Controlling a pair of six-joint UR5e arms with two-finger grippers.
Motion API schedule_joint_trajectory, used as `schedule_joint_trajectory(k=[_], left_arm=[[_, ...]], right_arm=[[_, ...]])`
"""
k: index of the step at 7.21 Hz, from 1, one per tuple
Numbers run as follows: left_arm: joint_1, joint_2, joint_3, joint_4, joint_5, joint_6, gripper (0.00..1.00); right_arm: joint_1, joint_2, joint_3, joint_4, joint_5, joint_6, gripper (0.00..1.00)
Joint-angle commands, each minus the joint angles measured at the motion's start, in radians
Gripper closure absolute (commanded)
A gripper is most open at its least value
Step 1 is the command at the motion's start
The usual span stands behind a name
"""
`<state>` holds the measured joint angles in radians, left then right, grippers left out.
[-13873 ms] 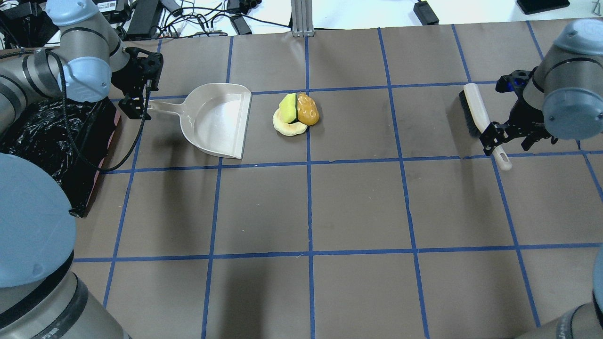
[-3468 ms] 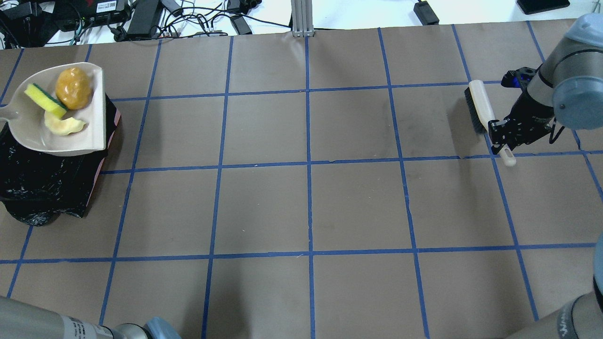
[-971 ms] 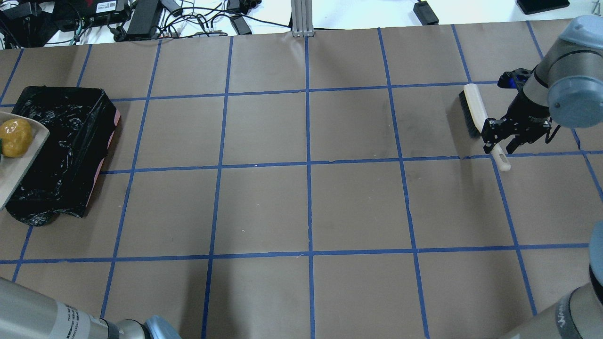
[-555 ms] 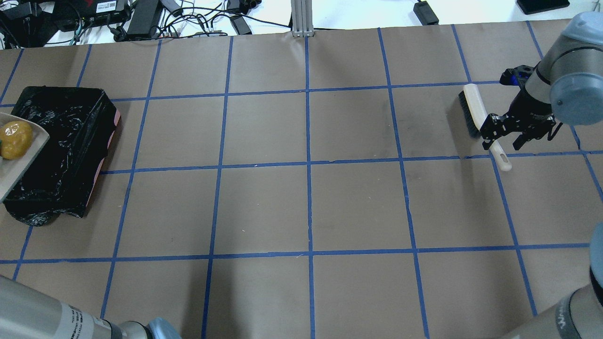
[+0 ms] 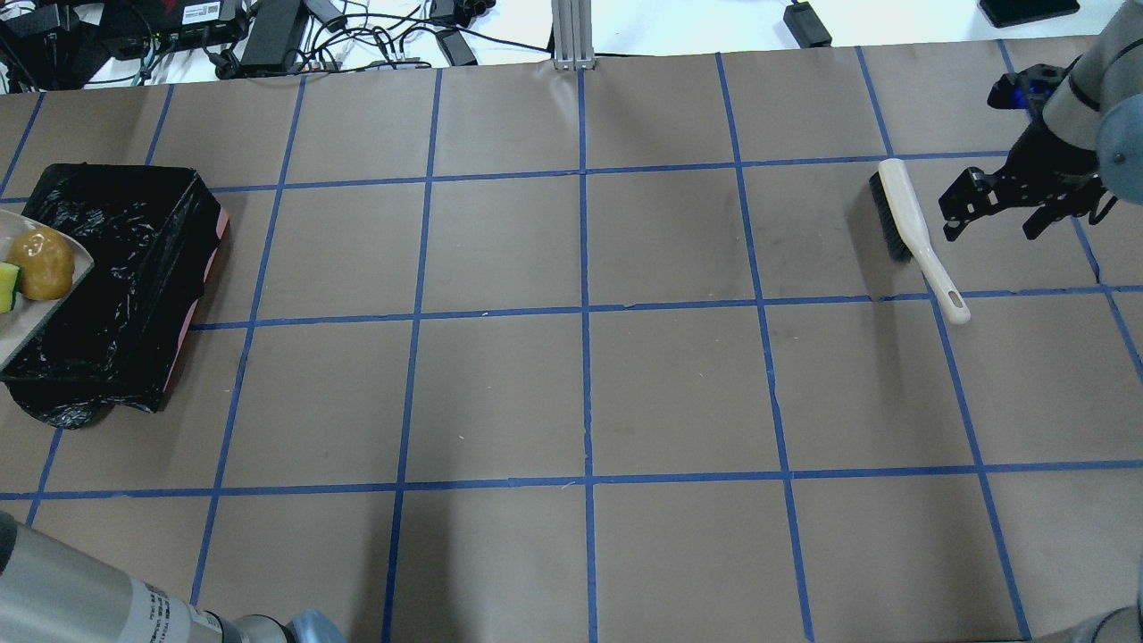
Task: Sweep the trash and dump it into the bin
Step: 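Tilt the dustpan with the left gripper to dump the items into the bin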
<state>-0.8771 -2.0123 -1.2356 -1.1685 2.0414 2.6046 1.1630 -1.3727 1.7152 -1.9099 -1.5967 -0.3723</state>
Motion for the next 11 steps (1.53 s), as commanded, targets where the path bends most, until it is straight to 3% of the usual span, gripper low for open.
schedule_joint_trajectory(k=[1,2,6,7,8,9,11], left_arm=[[-0.025,0.003,-0.004,0.003,0.032,0.000,0.88],[-0.029,0.006,-0.005,0.003,0.033,0.000,0.88],[-0.051,0.027,-0.008,0.003,0.028,0.003,0.88],[-0.045,0.032,-0.008,0.003,0.013,0.006,0.94],[-0.036,0.037,-0.007,0.001,-0.042,0.012,0.95],[-0.034,0.041,-0.007,-0.011,-0.096,0.012,1.00],[-0.031,0.067,-0.007,-0.101,-0.238,0.011,1.00]], right_arm=[[0.023,-0.118,-0.046,0.047,0.004,0.053,0.00],[0.067,-0.144,-0.072,0.131,0.003,0.079,0.00],[0.271,-0.180,-0.085,0.140,-0.005,0.181,0.00],[0.346,-0.180,-0.085,0.141,-0.008,0.184,0.00],[0.409,-0.174,-0.082,0.143,-0.020,0.184,0.00],[0.412,-0.167,-0.082,0.143,-0.081,0.184,0.00],[0.415,-0.173,-0.075,0.149,-0.097,0.184,0.00]])
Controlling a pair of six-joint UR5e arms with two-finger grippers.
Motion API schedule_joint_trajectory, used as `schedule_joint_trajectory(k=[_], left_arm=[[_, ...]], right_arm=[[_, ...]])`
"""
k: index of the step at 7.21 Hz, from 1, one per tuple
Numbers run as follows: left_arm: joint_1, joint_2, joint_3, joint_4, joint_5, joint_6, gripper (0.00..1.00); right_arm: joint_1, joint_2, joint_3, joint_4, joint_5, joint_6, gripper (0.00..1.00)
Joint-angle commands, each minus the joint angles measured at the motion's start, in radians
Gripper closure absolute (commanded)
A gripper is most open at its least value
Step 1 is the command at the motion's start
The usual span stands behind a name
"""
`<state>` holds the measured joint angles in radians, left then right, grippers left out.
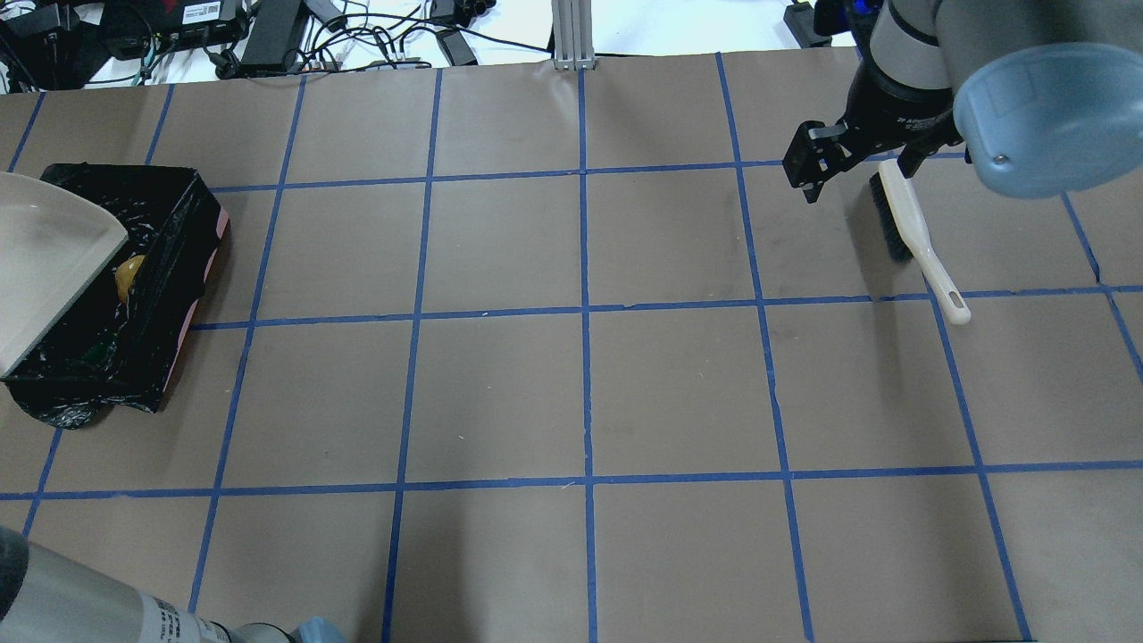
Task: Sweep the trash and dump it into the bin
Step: 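Tilt the dustpan with the left gripper to dump the items into the bin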
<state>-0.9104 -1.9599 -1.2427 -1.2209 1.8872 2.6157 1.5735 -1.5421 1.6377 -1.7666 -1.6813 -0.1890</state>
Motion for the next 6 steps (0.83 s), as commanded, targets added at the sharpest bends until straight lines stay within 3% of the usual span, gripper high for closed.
schedule_joint_trajectory(k=[1,4,6], left_arm=[[0.001,0.027,0.000,-0.095,-0.156,-0.009,1.00],[-0.050,0.004,-0.003,-0.199,-0.366,-0.182,1.00],[-0.231,-0.013,-0.003,-0.200,-0.263,-0.427,1.00]], right_arm=[[0.005,-0.012,-0.002,0.037,-0.009,0.000,0.00],[0.005,-0.041,-0.002,0.053,-0.005,0.000,0.00],[0.005,-0.039,0.002,0.055,0.105,0.005,0.00]])
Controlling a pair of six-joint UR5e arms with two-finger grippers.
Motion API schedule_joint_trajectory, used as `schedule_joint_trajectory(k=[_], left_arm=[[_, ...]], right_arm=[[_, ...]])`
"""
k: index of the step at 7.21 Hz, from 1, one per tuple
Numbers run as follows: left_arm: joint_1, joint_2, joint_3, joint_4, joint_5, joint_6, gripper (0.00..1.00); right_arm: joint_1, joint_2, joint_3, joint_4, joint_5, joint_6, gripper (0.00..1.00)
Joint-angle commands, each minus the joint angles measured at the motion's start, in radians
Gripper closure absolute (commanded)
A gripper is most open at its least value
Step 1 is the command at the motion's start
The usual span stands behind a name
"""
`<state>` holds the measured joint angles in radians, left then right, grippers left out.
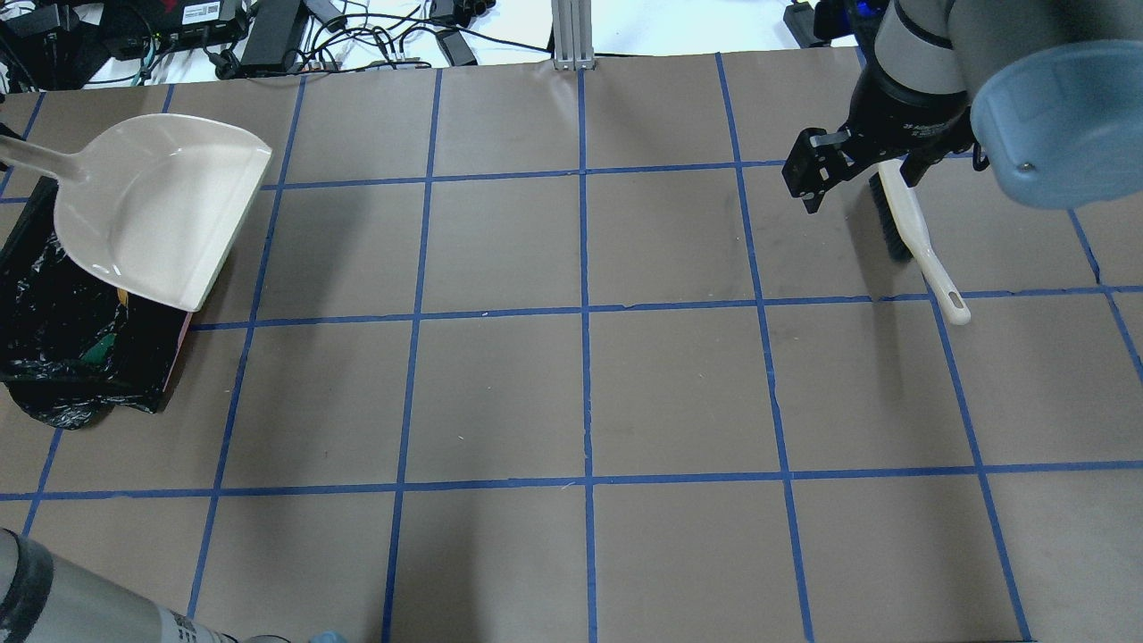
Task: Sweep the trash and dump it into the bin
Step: 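Tilt the dustpan with the left gripper to dump the items into the bin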
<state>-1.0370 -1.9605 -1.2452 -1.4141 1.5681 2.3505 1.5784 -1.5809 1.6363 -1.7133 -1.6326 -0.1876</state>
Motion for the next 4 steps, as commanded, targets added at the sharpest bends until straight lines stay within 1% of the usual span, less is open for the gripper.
schedule_joint_trajectory(k=[1,2,3,4], left_arm=[[-0.142,-0.043,0.000,-0.006,0.050,-0.304,1.00],[-0.156,-0.078,-0.002,-0.003,0.049,-0.354,1.00],[-0.190,-0.112,-0.002,0.004,0.030,-0.444,1.00],[-0.259,-0.141,-0.025,0.073,0.050,-0.468,0.98]], right_arm=[[-0.003,-0.001,0.005,0.018,0.060,0.008,0.00],[-0.005,0.001,0.007,0.050,0.071,0.049,0.00],[-0.005,0.001,0.008,0.053,0.091,0.075,0.00],[-0.005,0.001,0.014,0.055,0.091,0.077,0.00]])
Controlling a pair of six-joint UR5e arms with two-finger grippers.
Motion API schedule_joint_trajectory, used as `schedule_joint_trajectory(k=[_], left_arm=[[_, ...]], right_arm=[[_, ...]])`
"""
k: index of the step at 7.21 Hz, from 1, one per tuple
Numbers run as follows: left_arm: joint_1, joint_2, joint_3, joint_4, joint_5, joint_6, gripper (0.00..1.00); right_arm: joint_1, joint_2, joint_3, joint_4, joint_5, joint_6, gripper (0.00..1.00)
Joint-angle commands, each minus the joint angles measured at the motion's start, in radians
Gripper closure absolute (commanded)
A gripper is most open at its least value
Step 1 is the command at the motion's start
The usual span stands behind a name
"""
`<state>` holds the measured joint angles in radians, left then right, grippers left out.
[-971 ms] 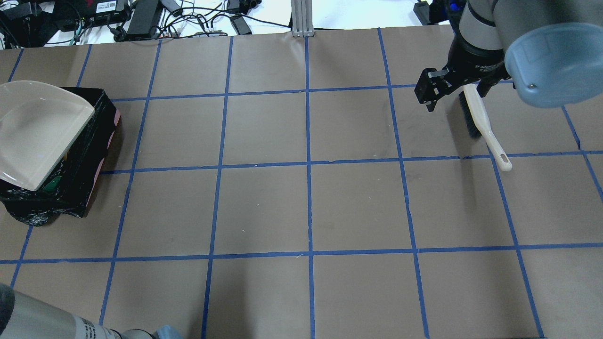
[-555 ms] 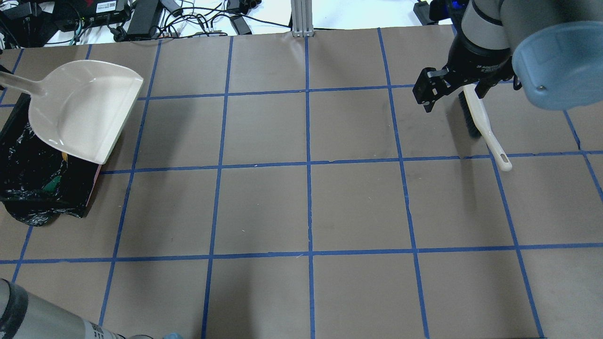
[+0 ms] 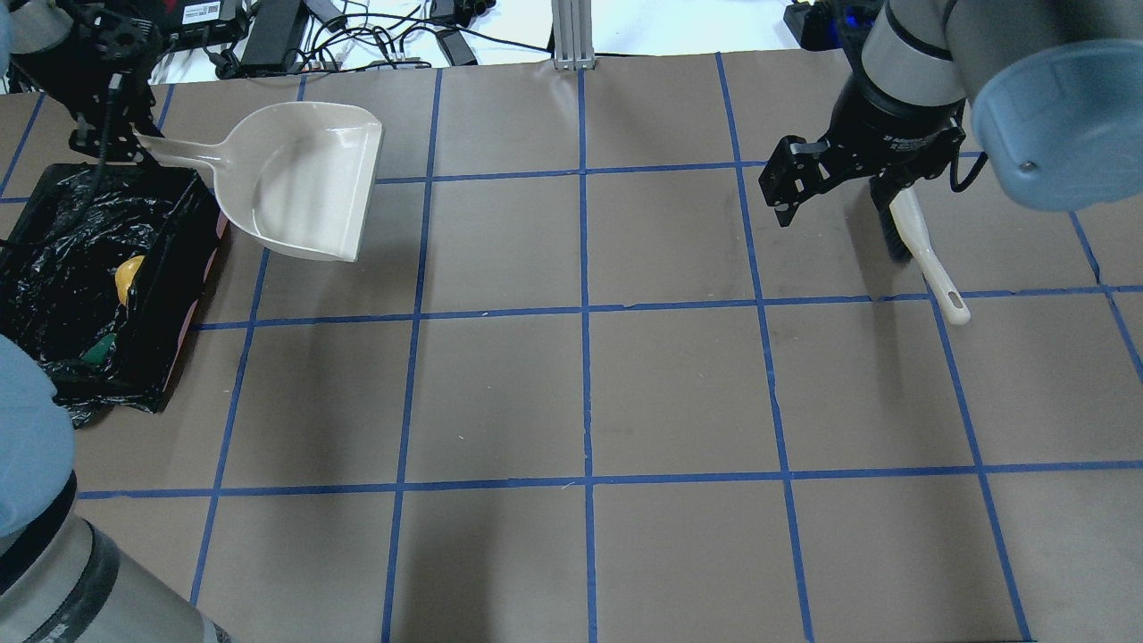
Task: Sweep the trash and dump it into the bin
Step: 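Lower the empty dustpan back onto the table with the left gripper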
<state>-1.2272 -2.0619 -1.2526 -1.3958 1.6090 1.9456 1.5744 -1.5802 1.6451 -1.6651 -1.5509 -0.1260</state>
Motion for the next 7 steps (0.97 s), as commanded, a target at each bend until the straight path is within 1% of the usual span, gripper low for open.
schedule_joint_trajectory(k=[1,3,5,6,7], left_arm=[[-0.101,-0.056,-0.055,0.120,0.031,-0.101,0.98],[-0.110,-0.072,-0.096,0.159,0.031,-0.123,0.98],[-0.132,-0.078,-0.099,0.176,0.031,-0.132,0.98],[-0.139,-0.080,-0.119,0.196,0.031,-0.131,0.98],[-0.138,-0.080,-0.138,0.227,0.031,-0.117,0.95]], right_arm=[[-0.001,0.000,0.010,0.005,0.009,0.025,0.00],[-0.002,0.000,0.010,0.007,0.008,0.034,0.00],[-0.001,0.000,0.010,0.008,0.008,0.034,0.00],[-0.002,0.000,0.010,0.005,0.008,0.034,0.00],[-0.002,-0.001,0.010,0.007,0.008,0.034,0.00]])
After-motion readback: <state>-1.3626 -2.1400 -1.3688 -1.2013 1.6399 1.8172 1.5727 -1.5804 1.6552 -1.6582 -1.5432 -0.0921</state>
